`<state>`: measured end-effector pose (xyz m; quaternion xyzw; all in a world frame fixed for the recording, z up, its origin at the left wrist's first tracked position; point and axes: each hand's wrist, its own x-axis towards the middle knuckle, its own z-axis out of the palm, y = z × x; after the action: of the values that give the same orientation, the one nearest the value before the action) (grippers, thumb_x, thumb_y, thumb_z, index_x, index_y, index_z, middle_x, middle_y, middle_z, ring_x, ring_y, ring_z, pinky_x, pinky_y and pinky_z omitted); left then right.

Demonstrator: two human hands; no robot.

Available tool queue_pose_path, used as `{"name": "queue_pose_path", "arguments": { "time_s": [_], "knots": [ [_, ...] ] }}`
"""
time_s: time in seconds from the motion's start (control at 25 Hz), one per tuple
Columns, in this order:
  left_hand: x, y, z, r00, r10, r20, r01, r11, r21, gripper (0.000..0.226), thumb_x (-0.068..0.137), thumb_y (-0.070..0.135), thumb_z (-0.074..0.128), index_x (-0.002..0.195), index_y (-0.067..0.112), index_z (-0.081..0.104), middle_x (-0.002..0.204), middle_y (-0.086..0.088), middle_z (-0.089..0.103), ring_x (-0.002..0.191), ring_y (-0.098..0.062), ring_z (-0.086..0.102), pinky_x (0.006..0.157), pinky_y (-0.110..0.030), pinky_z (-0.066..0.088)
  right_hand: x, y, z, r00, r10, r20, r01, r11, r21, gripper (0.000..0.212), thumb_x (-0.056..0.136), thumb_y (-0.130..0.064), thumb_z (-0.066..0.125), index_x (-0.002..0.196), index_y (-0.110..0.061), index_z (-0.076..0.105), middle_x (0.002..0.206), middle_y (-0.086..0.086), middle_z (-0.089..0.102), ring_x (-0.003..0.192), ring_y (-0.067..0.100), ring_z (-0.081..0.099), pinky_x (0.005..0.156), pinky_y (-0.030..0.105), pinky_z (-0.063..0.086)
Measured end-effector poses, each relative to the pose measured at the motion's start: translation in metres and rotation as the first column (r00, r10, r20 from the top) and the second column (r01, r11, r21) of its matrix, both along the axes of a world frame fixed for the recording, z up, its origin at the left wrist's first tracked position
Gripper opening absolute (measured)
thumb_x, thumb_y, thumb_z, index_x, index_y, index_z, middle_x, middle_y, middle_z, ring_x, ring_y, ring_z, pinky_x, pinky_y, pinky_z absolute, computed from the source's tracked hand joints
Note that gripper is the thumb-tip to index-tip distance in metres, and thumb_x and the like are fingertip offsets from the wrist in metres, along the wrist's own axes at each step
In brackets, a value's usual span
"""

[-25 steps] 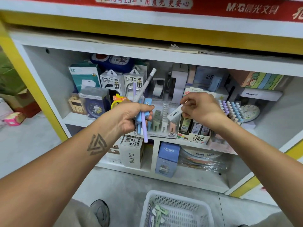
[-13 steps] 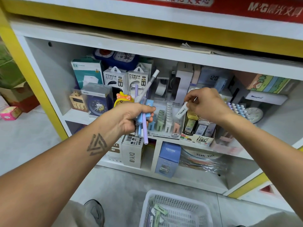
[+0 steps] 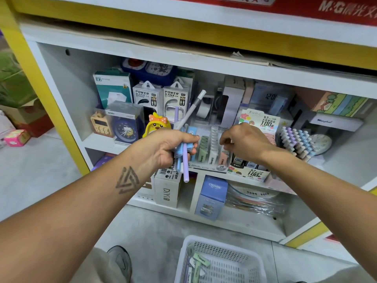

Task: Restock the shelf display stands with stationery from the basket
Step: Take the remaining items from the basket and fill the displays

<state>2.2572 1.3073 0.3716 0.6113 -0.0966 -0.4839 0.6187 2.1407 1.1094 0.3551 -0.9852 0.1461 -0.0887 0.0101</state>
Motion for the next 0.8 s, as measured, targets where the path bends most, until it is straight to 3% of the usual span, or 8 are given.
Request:
{"name": "queue_pose_path", "arguments": {
  "time_s": [0.2, 0.32, 0.4, 0.44, 0.48, 0.52, 0.68, 0.8],
  "knots": [
    [0.000, 0.001, 0.000, 1.000, -0.022, 0.006, 0.022, 1.000, -0.005, 0.010, 0.089, 0.008, 0.068, 0.080, 0.004, 0.066, 0.060, -0.004, 0.066, 0.049, -0.013, 0.061, 0.044, -0.020, 0.050, 0.002, 0.002, -0.002, 0.996, -0.005, -0.090, 0.000, 0.999, -0.052, 0.018, 0.087, -0.010, 0.067, 0.079, -0.025, 0.061, 0.084, -0.002, 0.066, 0.073, 0.019, 0.057, 0.057, 0.027, 0.042],
    [-0.001, 0.001, 0.000, 0.999, -0.052, -0.005, 0.052, 0.998, -0.023, 0.007, 0.089, 0.010, 0.069, 0.085, 0.004, 0.067, 0.067, -0.006, 0.068, 0.056, -0.015, 0.063, 0.046, -0.022, 0.051, 0.003, 0.007, 0.004, 0.989, -0.021, -0.147, 0.014, 0.999, -0.048, 0.011, 0.093, -0.015, 0.063, 0.092, -0.019, 0.074, 0.099, -0.001, 0.072, 0.084, 0.019, 0.063, 0.070, 0.029, 0.049],
    [-0.003, 0.000, 0.002, 0.998, -0.065, -0.004, 0.064, 0.997, -0.045, 0.008, 0.087, 0.010, 0.071, 0.091, 0.004, 0.067, 0.072, -0.007, 0.069, 0.059, -0.017, 0.065, 0.047, -0.023, 0.052, 0.002, 0.013, 0.014, 0.997, -0.080, 0.021, 0.071, 0.958, 0.279, 0.014, 0.095, -0.021, 0.065, 0.099, -0.018, 0.078, 0.101, -0.005, 0.075, 0.086, 0.012, 0.065, 0.077, 0.028, 0.052],
    [-0.005, -0.001, 0.002, 0.997, -0.071, 0.006, 0.071, 0.996, -0.054, 0.011, 0.086, 0.010, 0.072, 0.094, 0.004, 0.067, 0.072, -0.008, 0.069, 0.060, -0.018, 0.065, 0.048, -0.024, 0.052, 0.002, 0.020, 0.021, 0.983, -0.150, 0.108, 0.060, 0.812, 0.580, 0.014, 0.094, -0.026, 0.068, 0.099, -0.018, 0.078, 0.097, -0.005, 0.076, 0.080, 0.008, 0.066, 0.074, 0.026, 0.052],
    [-0.007, -0.002, 0.003, 0.997, -0.075, 0.019, 0.076, 0.995, -0.060, 0.016, 0.084, 0.010, 0.074, 0.097, 0.003, 0.068, 0.072, -0.008, 0.069, 0.061, -0.019, 0.065, 0.048, -0.025, 0.052, 0.002, 0.028, 0.029, 0.967, -0.218, 0.130, 0.021, 0.580, 0.815, 0.019, 0.092, -0.031, 0.070, 0.098, -0.015, 0.078, 0.093, -0.001, 0.077, 0.072, 0.007, 0.065, 0.067, 0.025, 0.050],
    [-0.010, -0.004, 0.003, 0.997, -0.075, 0.036, 0.077, 0.995, -0.063, 0.020, 0.081, 0.009, 0.076, 0.099, 0.004, 0.068, 0.071, -0.008, 0.069, 0.062, -0.020, 0.065, 0.049, -0.026, 0.052, 0.002, 0.036, 0.035, 0.964, -0.246, 0.100, 0.005, 0.393, 0.919, 0.025, 0.090, -0.035, 0.073, 0.097, -0.012, 0.077, 0.089, 0.003, 0.077, 0.066, 0.009, 0.063, 0.062, 0.025, 0.049],
    [-0.019, -0.007, 0.005, 0.995, -0.086, 0.054, 0.090, 0.992, -0.087, 0.023, 0.082, 0.007, 0.076, 0.103, 0.004, 0.068, 0.083, -0.013, 0.070, 0.061, -0.021, 0.064, 0.050, -0.027, 0.052, 0.005, 0.057, 0.041, 0.953, -0.303, 0.009, 0.061, 0.220, 0.974, 0.012, 0.085, -0.017, 0.078, 0.084, -0.006, 0.073, 0.072, 0.008, 0.071, 0.054, 0.012, 0.060, 0.047, 0.022, 0.045],
    [-0.012, -0.002, 0.004, 0.999, -0.052, -0.018, 0.050, 0.994, -0.097, 0.015, 0.085, 0.009, 0.073, 0.096, 0.001, 0.067, 0.073, -0.011, 0.067, 0.057, -0.018, 0.061, 0.046, -0.023, 0.050, 0.006, 0.056, 0.043, 0.907, -0.418, 0.047, -0.037, 0.033, 0.999, 0.007, 0.091, -0.009, 0.069, 0.085, -0.008, 0.065, 0.072, 0.011, 0.072, 0.052, 0.015, 0.063, 0.044, 0.022, 0.044]
  ]
}}
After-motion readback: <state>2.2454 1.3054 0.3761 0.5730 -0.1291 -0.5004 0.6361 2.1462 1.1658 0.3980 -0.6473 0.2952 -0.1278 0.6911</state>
